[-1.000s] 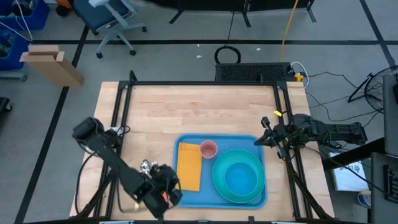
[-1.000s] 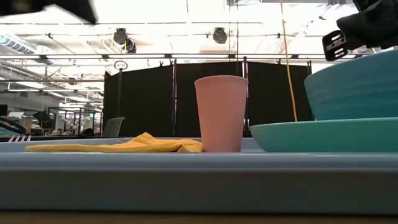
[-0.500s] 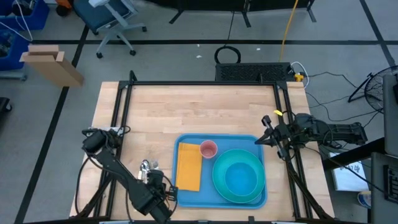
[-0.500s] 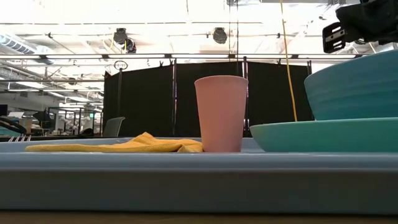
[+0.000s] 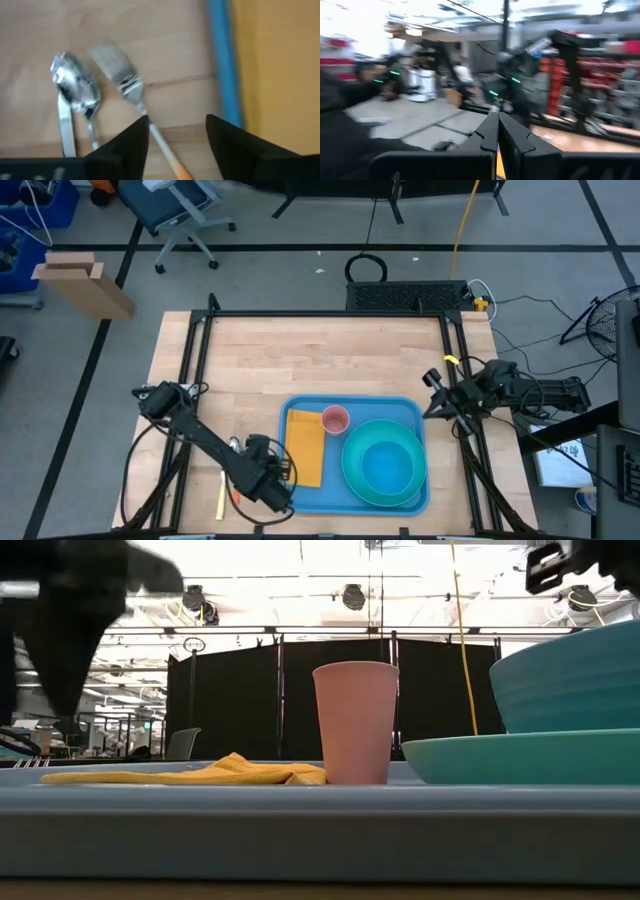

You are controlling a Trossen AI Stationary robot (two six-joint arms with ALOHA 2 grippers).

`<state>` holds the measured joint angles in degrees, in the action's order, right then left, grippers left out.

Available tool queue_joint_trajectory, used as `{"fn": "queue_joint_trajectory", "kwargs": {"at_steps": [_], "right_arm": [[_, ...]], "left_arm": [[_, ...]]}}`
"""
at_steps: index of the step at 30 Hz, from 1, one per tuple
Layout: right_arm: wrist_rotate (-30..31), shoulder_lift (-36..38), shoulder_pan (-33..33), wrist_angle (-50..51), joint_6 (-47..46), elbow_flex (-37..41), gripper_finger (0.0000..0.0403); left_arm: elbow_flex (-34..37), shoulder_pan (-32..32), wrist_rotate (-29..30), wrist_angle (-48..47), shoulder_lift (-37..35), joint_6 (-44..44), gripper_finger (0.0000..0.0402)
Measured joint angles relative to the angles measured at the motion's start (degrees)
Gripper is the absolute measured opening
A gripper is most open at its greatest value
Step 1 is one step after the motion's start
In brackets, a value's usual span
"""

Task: Set up tray
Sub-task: Put the orange fork on the yellow napkin

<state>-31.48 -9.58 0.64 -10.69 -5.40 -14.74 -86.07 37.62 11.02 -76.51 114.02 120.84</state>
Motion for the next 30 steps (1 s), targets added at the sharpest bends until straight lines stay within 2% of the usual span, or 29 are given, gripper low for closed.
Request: {"fn": "queue_joint_trajectory", "kwargs": {"at_steps": [2, 7, 14, 17, 23, 30], "right_arm": [[-3.07, 0.00, 0.00, -1.02, -0.87, 0.00, 0.0000], [-3.11, -0.02, 0.00, -0.39, -0.29, 0.00, 0.0000], [-3.13, -0.02, 0.00, -0.20, 0.52, 0.00, 0.0000], [-3.13, -0.02, 0.00, -0.21, 0.73, 0.00, 0.0000], [-2.87, -0.16, 0.00, -0.25, 1.81, -0.04, 0.0000], [-2.85, -0.28, 0.00, -0.21, 3.22, -0.04, 0.0000]], "left_arm": [[2.27, 0.28, -2.33, 2.23, 0.01, 2.99, 0.0225], [5.82, 1.25, -3.75, 7.28, 0.02, 6.26, 0.0254], [9.02, 0.06, -6.59, 8.15, 0.02, 8.30, 0.0257], [11.45, -0.71, -7.83, 11.57, -0.01, 7.25, 0.0255], [14.16, -1.73, -7.98, 15.09, -0.41, 5.17, 0.0217], [14.17, -1.93, -6.56, 15.42, -0.29, 2.26, 0.0122]]}}
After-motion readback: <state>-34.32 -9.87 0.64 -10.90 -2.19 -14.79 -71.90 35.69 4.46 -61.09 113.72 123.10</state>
